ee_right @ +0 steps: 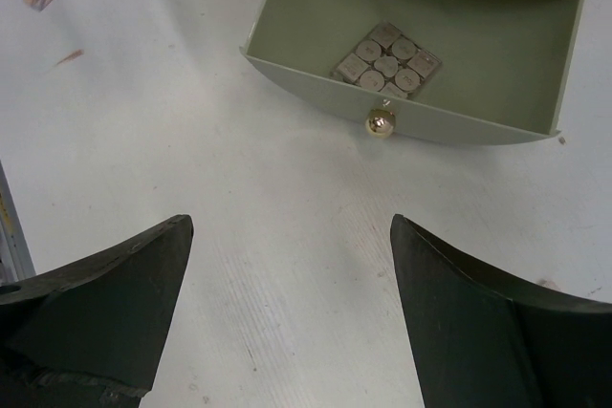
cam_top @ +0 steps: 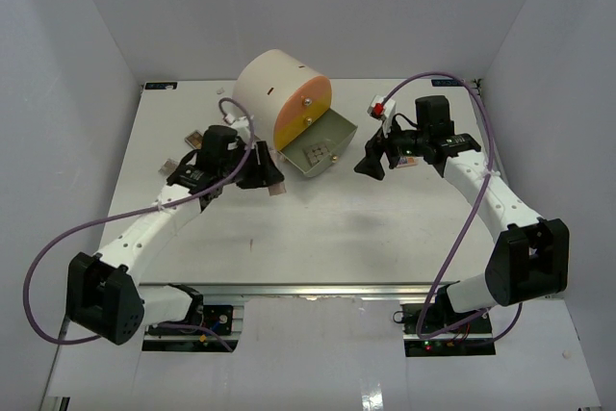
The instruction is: Organize the makeup
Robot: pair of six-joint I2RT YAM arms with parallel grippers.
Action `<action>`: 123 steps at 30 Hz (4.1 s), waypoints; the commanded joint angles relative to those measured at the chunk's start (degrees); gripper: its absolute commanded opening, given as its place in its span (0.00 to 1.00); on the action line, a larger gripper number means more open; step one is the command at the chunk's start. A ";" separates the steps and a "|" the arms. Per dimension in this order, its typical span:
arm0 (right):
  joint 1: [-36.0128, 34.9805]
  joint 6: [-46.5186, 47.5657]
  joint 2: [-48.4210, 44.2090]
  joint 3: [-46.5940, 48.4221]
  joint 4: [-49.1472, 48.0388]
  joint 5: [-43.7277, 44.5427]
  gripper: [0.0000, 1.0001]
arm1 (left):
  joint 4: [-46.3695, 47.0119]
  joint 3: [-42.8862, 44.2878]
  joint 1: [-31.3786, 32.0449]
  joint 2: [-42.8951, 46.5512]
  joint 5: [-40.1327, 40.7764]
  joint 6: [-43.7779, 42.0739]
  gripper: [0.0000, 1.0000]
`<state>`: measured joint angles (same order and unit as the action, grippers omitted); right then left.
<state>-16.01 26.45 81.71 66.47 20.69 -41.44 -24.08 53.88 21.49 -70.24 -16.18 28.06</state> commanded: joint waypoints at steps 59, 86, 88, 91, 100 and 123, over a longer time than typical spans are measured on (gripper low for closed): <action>3.97 -20.12 25.22 10.78 -2.32 52.23 0.90 | 5.45 -7.68 4.79 18.47 25.76 -22.44 0.98; 8.80 -16.74 34.88 13.24 -1.97 40.91 0.91 | 6.50 -12.75 4.44 21.72 27.29 -20.85 0.98; 8.80 -16.92 34.85 13.00 -1.90 39.33 0.83 | 6.43 -12.75 4.37 21.79 27.25 -20.92 0.98; 8.80 -17.17 34.67 12.64 -1.92 38.81 0.74 | 6.41 -12.75 4.35 21.85 27.43 -20.90 0.98; 8.11 -14.82 26.96 8.58 -5.09 38.53 0.32 | 6.41 -12.75 4.35 22.07 27.00 -20.78 0.98; -12.52 -9.43 20.61 18.83 -14.39 33.75 0.47 | 6.24 -13.01 4.26 21.72 29.01 -20.67 0.98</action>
<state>-28.26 17.18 99.63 81.65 8.74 -9.57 -17.98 40.73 26.00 -48.99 11.78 6.96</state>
